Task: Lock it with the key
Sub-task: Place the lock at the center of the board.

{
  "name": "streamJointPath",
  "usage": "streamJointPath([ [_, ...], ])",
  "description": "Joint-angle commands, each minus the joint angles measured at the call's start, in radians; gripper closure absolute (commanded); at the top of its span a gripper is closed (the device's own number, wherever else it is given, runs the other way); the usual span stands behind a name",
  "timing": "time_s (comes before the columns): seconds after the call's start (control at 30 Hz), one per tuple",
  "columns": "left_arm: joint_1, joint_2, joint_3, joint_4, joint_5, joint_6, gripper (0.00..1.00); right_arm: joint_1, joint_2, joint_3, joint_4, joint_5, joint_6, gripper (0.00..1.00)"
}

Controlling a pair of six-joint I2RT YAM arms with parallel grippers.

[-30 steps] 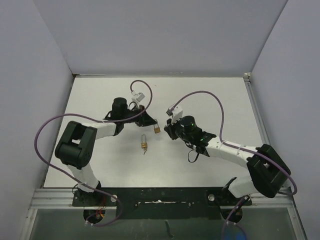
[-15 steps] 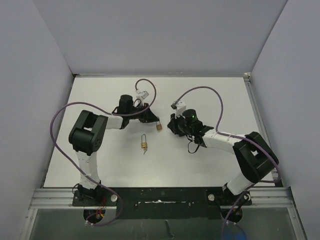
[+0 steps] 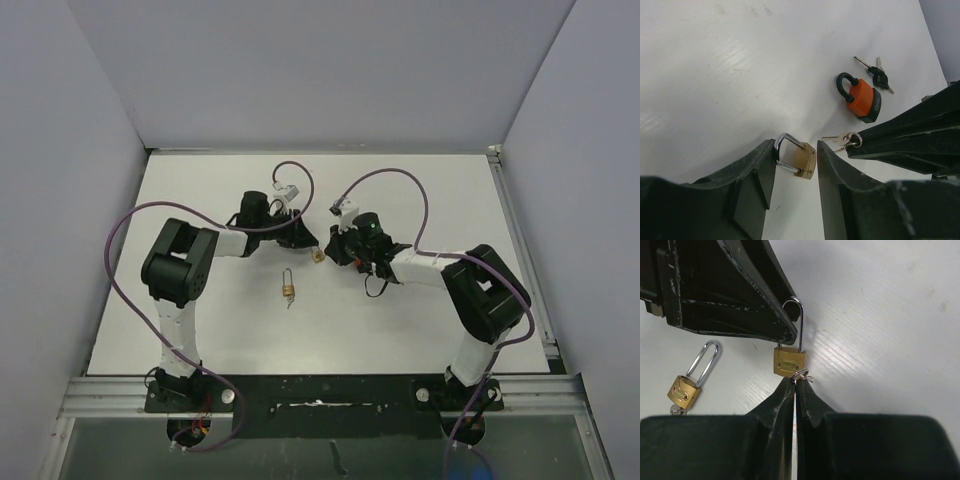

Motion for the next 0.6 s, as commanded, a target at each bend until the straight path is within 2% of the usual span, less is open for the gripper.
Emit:
streamJointPath([
  [0.0,0.01,0.025,0.08,-0.006,-0.022,0.038,0.61,0.004,0.006,0.038,0.065,-0.02,0.009,1.0],
  [0.33,0.034,0.052,0.167,-0.046,-0.053,0.051,0.49,-0.005,0.035,0.043,0.066,-0.025,0.006,1.0],
  [0.57,0.047,-0.004,0.114,-0.016,-0.071,0.045,0.43,-0.019,0.069,0.059,0.058,-0.019,0.009,1.0],
])
